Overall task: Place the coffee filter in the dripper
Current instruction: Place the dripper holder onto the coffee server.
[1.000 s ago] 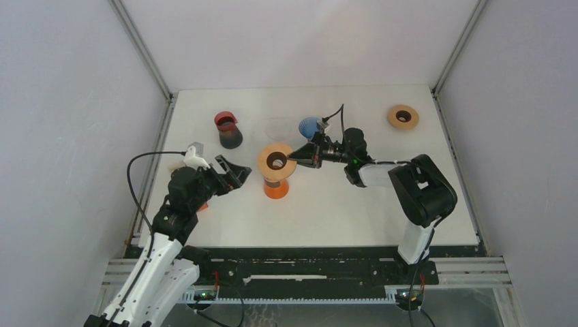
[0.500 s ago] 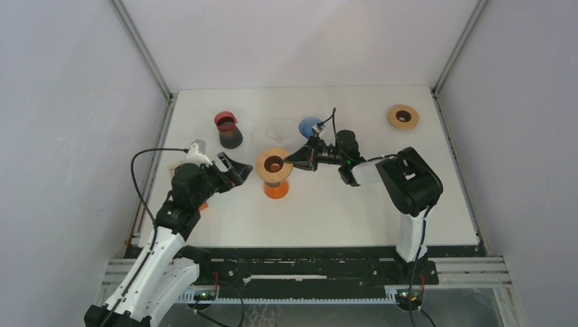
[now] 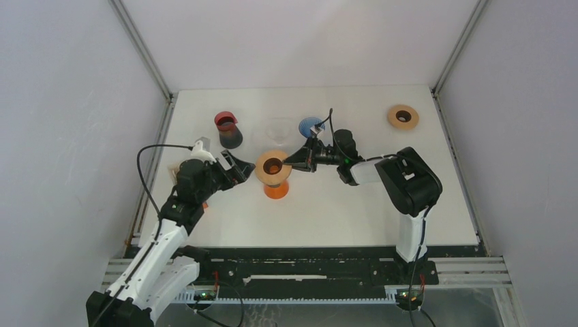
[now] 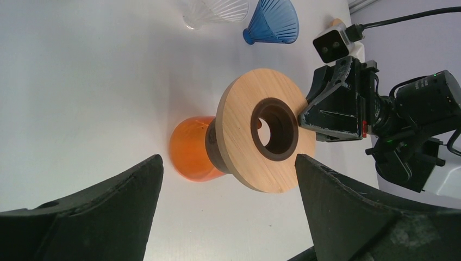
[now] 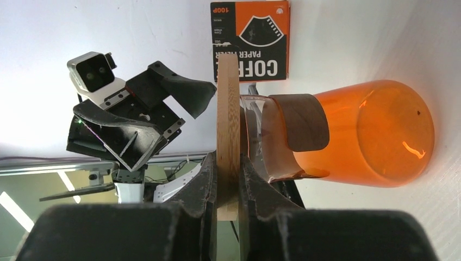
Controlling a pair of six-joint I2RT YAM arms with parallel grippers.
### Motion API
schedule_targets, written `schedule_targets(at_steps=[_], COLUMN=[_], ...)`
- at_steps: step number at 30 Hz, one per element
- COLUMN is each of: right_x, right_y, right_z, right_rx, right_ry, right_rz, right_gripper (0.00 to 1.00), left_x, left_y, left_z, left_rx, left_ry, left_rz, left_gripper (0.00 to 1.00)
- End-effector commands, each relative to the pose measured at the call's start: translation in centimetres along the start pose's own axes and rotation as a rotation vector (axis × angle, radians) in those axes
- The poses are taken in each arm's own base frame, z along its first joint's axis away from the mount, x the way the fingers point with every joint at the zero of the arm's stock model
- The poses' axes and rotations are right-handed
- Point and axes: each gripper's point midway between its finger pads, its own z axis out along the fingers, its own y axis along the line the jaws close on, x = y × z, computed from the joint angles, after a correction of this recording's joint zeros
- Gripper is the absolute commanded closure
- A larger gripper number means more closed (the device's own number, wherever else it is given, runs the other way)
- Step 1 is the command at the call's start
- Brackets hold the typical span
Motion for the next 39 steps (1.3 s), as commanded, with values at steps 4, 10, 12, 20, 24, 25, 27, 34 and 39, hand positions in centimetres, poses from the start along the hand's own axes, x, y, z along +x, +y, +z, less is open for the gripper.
schedule_targets(at_steps=[4,10,12,20,24,25,27,34,39], right_x=[0.1,0.2,0.3,0.3,0.3,0.3,0.2,0.1,0.1], right_y=[1.3,1.1,1.2,1.4,1.4,1.4,1.5,1.5,1.6], right_z=[0.3,0.2,0.1,-0.3,-0.5,-0.5,-0.5,-0.5,-0.2], right_rx=[-0.01,0.006,0.009,0.039,0.064,0.071,0.08,0.138,0.186], right_ry=[0.015,0.018,0.021,0.012,0.01,0.011,0.012,0.01,0.009], right_rz=[-0.088,-0.097,-0.106,-0.145,-0.171,-0.176,-0.186,-0.238,-0.286], right_gripper=[0.85,0.73,0.69,0.59,0.5,0.49,0.45,0.43,0.4], left_x=[-0.3,0.3,0.5,1.0,1.3,1.4,1.5,1.7,1.8], left_y=[-0.6,-0.6,-0.6,-0.4,-0.4,-0.3,-0.3,-0.4,-0.5], left_z=[1.1,1.8,1.9,2.2,2.3,2.3,2.4,2.5,2.6], left_rx=[0.027,0.025,0.024,0.014,0.015,0.014,0.012,0.016,0.023], left_ry=[-0.013,0.012,0.018,0.034,0.041,0.043,0.047,0.05,0.055], left_rz=[-0.005,-0.003,-0.002,0.002,0.003,0.001,0.002,-0.002,-0.009], left_gripper=[0.05,0.06,0.06,0.06,0.06,0.06,0.06,0.09,0.09])
